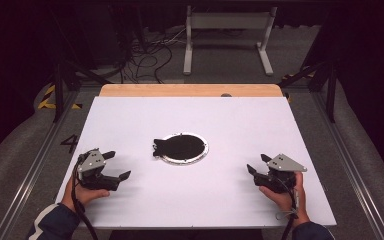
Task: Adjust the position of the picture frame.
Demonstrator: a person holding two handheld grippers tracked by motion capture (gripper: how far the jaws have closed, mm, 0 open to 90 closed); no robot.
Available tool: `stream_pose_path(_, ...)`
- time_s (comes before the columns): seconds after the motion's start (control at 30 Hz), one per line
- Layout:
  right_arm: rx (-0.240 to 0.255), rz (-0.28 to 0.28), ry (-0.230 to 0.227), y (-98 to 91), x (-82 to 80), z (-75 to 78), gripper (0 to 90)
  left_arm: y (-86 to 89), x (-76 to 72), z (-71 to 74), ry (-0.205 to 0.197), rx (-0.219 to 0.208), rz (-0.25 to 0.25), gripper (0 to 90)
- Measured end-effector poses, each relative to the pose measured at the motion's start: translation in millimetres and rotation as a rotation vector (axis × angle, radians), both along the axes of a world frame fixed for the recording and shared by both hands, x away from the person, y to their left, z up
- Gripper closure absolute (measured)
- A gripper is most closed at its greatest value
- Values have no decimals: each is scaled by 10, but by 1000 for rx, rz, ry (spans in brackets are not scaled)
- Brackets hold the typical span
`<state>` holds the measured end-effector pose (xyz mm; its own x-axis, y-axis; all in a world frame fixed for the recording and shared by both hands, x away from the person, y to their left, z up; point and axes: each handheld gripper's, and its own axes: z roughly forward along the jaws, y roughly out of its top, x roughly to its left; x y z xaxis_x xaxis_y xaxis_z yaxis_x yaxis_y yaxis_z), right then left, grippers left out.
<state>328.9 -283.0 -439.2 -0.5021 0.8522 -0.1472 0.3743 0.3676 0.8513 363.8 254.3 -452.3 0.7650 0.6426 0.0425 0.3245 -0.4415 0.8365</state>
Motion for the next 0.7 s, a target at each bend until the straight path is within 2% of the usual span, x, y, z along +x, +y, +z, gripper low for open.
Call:
stream_pose_path(0.03,-1,-6,7,-6,11,-3,471,-16,28,1,-3,7,-7,163)
stream_pose_path(0.07,-1,-6,7,-6,11,-3,471,-16,28,1,-3,7,-7,229)
stream_pose_path(0.1,9,-2,15,-12,23,-7,514,-31,48,5,-5,15,-7,229)
stream_pose_path(0.17,23,4,30,-10,56,-17,606,-66,107,10,-5,18,-13,342)
stream_pose_path(0.23,29,11,43,11,84,-31,697,-105,170,32,-3,37,-14,511)
stream_pose_path(0.3,24,24,61,50,116,-43,788,-144,254,74,-17,31,-10,694)
stream_pose_path(0.37,8,43,74,105,153,-47,883,-188,349,108,-11,8,-14,812)
stream_pose_path(0.4,2,52,81,132,169,-45,900,-218,401,122,-20,5,-17,851)
stream_pose_path(0.43,7,62,88,160,182,-43,900,-264,455,133,-17,16,-20,886)
stream_pose_path(0.47,13,76,94,189,196,-41,900,-313,504,138,-11,4,-29,895)
stream_pose_path(0.5,23,82,104,224,205,-38,900,-367,551,141,-27,2,-30,897)
stream_pose_path(0.57,59,114,116,323,213,-16,900,-506,664,132,-17,21,-43,897)
stream_pose_path(0.63,52,136,115,426,223,-7,900,-635,772,116,-24,40,-41,897)
stream_pose_path(0.67,52,151,118,485,228,-10,900,-689,849,100,-11,37,-34,897)
stream_pose_path(0.7,47,168,122,560,236,-22,900,-724,890,82,-10,13,-20,897)
